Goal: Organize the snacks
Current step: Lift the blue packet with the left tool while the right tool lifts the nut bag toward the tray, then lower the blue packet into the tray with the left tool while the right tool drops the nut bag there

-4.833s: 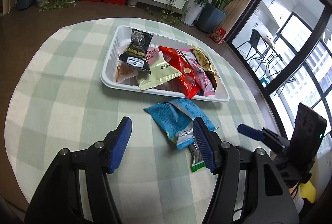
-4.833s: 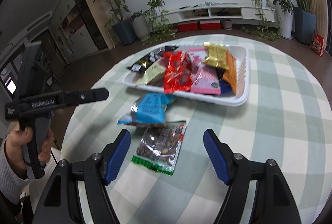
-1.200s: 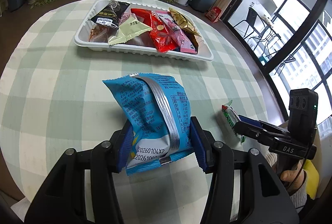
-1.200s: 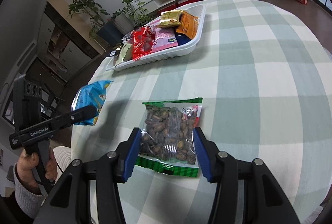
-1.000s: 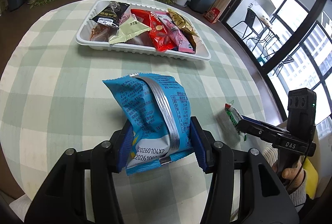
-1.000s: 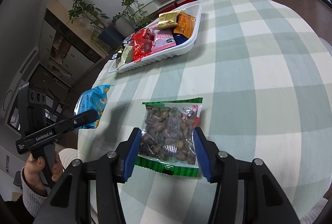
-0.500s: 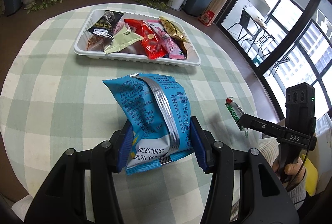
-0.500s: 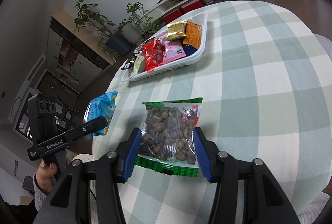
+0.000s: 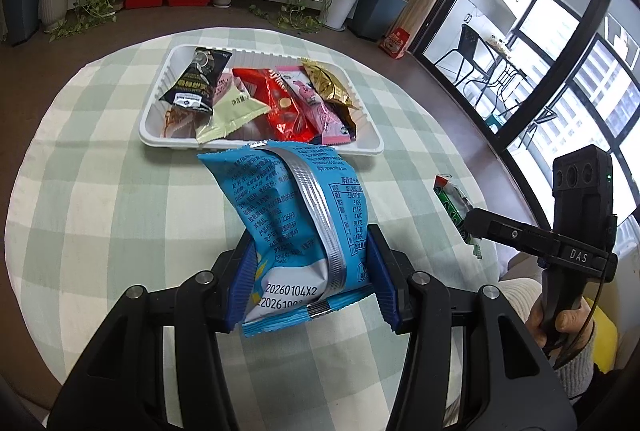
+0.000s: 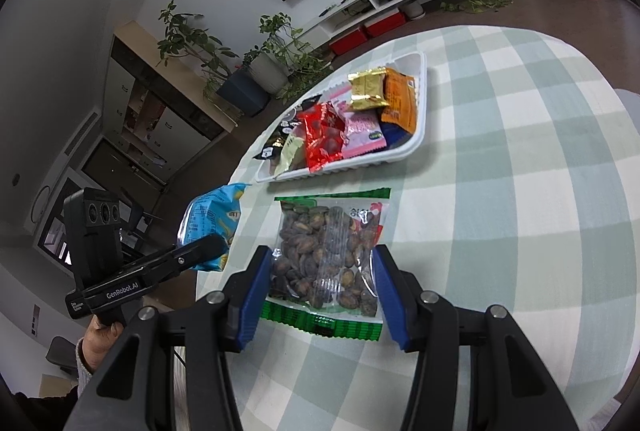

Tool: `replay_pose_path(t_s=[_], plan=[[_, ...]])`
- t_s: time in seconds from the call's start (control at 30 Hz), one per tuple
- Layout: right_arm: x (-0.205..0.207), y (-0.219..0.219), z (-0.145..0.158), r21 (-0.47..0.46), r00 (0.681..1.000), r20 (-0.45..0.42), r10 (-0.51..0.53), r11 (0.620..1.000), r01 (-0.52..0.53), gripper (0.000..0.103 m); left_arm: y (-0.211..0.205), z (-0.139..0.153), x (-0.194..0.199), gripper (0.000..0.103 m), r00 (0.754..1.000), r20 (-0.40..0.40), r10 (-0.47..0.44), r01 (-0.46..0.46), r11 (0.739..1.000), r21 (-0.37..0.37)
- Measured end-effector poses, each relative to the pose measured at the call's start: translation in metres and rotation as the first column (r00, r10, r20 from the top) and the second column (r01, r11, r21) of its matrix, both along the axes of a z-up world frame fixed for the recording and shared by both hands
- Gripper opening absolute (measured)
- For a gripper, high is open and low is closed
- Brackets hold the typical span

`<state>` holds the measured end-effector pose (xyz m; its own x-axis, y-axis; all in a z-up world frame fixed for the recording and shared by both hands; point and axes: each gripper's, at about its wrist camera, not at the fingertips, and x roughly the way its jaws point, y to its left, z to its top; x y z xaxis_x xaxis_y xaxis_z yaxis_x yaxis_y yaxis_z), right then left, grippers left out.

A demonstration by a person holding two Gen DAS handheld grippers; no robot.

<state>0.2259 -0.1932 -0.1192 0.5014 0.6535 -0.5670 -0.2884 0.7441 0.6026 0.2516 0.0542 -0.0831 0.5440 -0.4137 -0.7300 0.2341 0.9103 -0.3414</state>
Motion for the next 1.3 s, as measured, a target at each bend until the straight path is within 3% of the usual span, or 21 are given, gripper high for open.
replay_pose_path(t_s=[0.8, 1.3], plan=[[0.109, 0.035, 0.039, -0.028, 0.997, 0.068, 0.026, 0.999, -0.024, 0.054, 0.007, 0.017, 0.107, 0.049, 1.0, 0.023, 0.017, -0.017, 1.0, 0.001], [0.181, 0.068, 0.026, -0.113, 0.996, 0.073, 0.045, 0.993, -0.036, 0.055, 0.01, -0.007, 0.183, 0.049, 1.0, -0.008, 0.026, -0.025, 0.998, 0.049]])
